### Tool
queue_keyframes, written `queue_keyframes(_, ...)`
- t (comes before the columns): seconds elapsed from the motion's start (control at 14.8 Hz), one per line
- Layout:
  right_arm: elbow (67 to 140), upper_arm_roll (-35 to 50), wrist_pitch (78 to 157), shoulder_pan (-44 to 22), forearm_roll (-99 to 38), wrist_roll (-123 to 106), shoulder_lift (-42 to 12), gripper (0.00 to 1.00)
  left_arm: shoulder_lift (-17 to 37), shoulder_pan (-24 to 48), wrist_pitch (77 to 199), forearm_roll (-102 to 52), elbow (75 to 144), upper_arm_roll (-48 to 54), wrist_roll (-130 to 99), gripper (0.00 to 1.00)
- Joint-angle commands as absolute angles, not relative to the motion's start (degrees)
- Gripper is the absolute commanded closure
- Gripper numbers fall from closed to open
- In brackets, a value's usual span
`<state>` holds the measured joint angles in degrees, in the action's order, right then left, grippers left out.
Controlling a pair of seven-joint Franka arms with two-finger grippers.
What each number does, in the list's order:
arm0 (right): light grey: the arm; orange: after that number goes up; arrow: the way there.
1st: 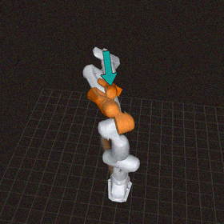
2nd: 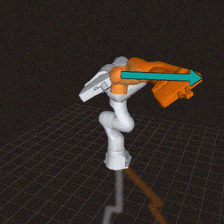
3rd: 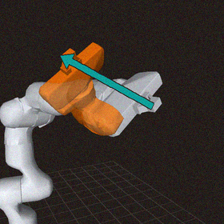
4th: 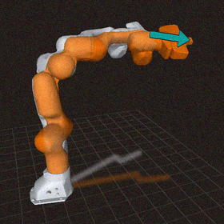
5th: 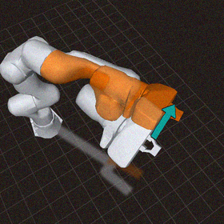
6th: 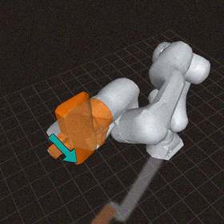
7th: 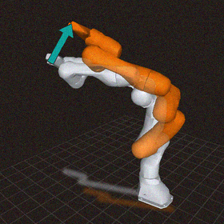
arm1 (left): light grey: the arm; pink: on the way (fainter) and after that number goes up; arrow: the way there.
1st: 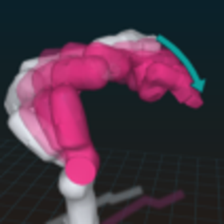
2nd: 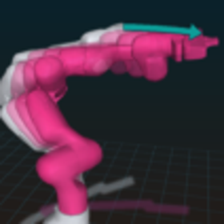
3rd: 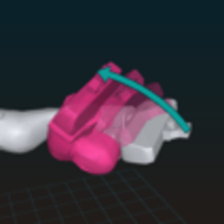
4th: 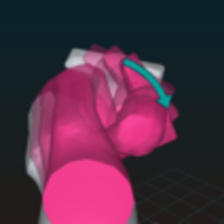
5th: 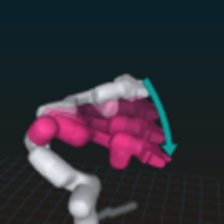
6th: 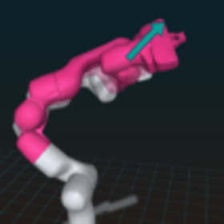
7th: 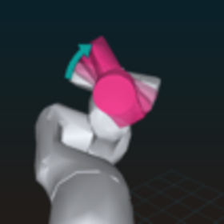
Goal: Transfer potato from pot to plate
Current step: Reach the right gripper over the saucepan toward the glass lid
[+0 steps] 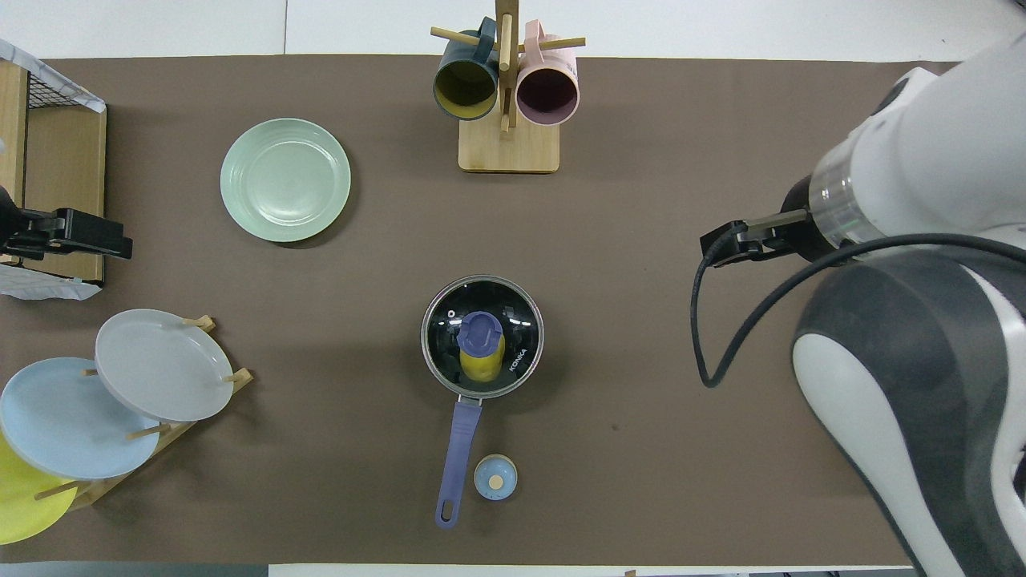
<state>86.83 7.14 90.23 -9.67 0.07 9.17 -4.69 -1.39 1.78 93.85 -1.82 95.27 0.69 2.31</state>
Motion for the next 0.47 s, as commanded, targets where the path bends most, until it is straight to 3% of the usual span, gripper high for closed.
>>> queue_keyframes(0.0, 76.75, 7.21, 86.84, -16.58, 2.62, 15.62, -13.08, 0.00, -2.55, 1.41, 93.25, -0.62, 96.15, 1.14, 1.93, 0.00)
queue_keyframes(0.2, 73.13, 7.29, 87.62, -23.54, 3.17, 25.11, -17.13, 0.00, -2.55, 1.32, 93.25, -0.62, 96.15, 1.06, 1.93, 0.00)
queue_keyframes(0.4, 74.43, 7.38, 94.89, -30.74, 2.82, 34.24, -18.72, 0.00, -2.55, 1.14, 93.25, -0.62, 96.15, 1.05, 2.02, 0.00)
